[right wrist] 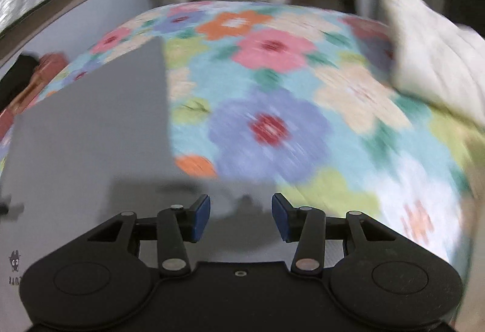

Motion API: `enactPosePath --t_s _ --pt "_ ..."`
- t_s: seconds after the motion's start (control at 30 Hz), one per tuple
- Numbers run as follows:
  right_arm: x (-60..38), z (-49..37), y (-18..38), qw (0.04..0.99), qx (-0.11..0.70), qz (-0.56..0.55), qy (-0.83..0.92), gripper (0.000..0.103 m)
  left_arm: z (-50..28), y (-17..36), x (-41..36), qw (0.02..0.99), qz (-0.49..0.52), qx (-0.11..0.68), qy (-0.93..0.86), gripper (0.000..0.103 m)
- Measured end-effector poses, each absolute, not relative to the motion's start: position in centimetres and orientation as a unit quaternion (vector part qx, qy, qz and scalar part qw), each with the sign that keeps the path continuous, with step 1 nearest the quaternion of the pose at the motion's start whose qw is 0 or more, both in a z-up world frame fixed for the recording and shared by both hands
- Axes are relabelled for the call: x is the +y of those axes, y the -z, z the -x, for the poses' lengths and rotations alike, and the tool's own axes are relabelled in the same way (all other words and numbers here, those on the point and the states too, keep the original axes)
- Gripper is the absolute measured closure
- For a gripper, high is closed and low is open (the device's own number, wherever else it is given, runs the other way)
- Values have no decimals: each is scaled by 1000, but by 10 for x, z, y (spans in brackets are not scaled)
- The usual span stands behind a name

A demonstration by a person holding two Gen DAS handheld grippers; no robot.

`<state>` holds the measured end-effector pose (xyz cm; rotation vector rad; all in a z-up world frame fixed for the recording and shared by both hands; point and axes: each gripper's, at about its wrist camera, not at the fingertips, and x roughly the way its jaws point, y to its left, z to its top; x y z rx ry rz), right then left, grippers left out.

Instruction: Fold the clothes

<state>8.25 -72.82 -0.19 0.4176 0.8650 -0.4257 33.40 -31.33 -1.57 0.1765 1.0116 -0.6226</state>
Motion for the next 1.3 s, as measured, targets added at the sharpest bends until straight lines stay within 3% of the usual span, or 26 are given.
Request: enactPosePath --t_s 0.3,0.43,0.57,0.6,0.63,0.67,0.97,1.13,1.2,1.3 --pt "-748 -15 53 814 365 -403 204 49 -293 35 -333 813 -97 494 293 20" --pt "-747 -38 68 812 376 -406 185 46 -292 41 -319 807 -59 517 280 20" --pt "-759 -69 74 826 326 -418 191 42 -282 46 -296 802 -31 536 261 20" --pt "-759 -72 72 833 320 -407 193 51 -280 46 -289 801 -27 540 256 20" --pt "-758 -70 69 843 320 -385 196 67 -278 45 -284 803 -24 540 252 20" --pt "-756 -68 65 852 320 -363 199 93 -275 44 -278 806 -21 539 245 20" --pt "-743 -53 34 911 311 -156 220 94 -250 45 -201 820 -25 547 167 20" --pt "-746 -56 58 880 362 -141 272 91 -257 36 -172 825 -26 553 114 20" --pt "-743 -58 52 867 371 -134 303 81 -255 24 -162 832 -22 542 118 19" --pt "-738 -59 41 834 394 -100 373 77 -254 12 -135 840 -20 534 93 14"
